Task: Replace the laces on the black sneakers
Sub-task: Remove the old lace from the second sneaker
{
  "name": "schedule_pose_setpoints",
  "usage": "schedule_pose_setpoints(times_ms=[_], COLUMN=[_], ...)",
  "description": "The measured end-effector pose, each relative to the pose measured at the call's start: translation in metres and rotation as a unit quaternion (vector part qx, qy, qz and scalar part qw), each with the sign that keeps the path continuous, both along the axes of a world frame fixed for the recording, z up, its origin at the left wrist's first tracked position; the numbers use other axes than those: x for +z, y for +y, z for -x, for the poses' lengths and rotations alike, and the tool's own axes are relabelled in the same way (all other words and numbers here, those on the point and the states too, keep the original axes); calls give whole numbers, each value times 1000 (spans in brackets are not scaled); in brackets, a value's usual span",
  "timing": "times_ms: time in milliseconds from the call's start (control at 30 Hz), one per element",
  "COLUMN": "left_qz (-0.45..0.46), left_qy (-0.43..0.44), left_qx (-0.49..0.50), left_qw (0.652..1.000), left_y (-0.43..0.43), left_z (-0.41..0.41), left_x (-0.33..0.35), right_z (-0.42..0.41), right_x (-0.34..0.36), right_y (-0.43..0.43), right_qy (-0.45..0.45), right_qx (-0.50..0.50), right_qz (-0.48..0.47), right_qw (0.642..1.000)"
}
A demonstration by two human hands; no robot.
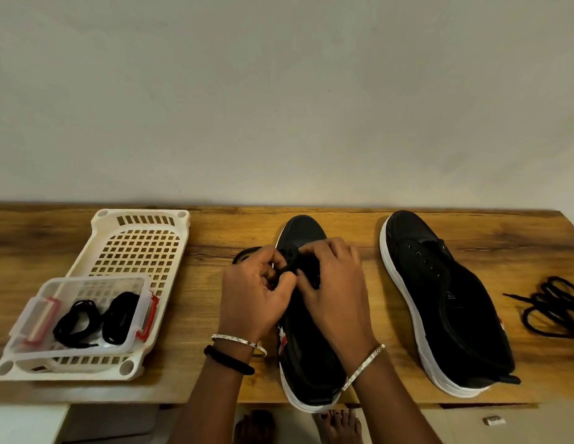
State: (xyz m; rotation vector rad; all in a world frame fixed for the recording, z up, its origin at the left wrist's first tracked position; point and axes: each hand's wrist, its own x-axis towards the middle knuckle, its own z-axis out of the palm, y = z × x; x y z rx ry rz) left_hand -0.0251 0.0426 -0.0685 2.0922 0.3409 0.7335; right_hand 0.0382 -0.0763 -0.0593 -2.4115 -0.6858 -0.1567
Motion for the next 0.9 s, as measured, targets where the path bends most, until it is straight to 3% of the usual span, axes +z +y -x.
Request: schedule_pose_setpoints(times_ms=[67, 233, 333, 400, 433, 500, 533, 567, 600, 667, 700, 767, 800, 833, 900], left_qz=[-7, -15, -27, -36, -35, -30, -29, -28, -26, -25, -25, -26, -27, -29, -30], left_qy=[3, 8, 17, 28, 32, 37, 38, 38, 38, 35, 34, 33, 31, 30, 26], left_qx=[-2, -3, -1, 6, 9, 14, 16, 19, 20, 19, 20, 21, 19, 16, 8], left_qw=[1000, 1000, 999, 999, 999, 999, 999, 999, 999, 999, 999, 999, 999, 999, 999], left_y=[0, -1, 0, 0, 0, 1, 1, 1, 1, 0, -1, -1, -1, -1, 0], left_z=[0, 1, 1, 0, 0, -1, -1, -1, -1, -1, -2, -2, -2, -3, -3], left_x=[0, 0, 1, 0, 0, -2, -2, -2, -1, -1, -1, -2, -2, -2, -1], right_z=[-1, 4, 3, 1, -1, -9, -15, -20, -23, -24, -21, -13, -9, -6, -3], right_x=[-4, -7, -9, -7, -5, 1, 1, -2, -5, -8, -7, -2, 3, 9, 12], right_y=[1, 3, 3, 2, 0, -8, -14, -21, -27, -28, -26, -21, -19, -16, -9], right_qy=[32, -5, 1, 65, 137, 326, 405, 461, 496, 501, 458, 250, 121, 20, -41], right_qx=[5, -7, -22, -57, -99, -200, -241, -273, -291, -298, -292, -252, -203, -145, -54], right_qz=[1, 22, -54, -195, -300, -482, -519, -515, -487, -409, -362, -228, -143, -77, 2], right_qw=[999, 1000, 998, 977, 939, 788, 713, 669, 658, 702, 757, 907, 961, 986, 998])
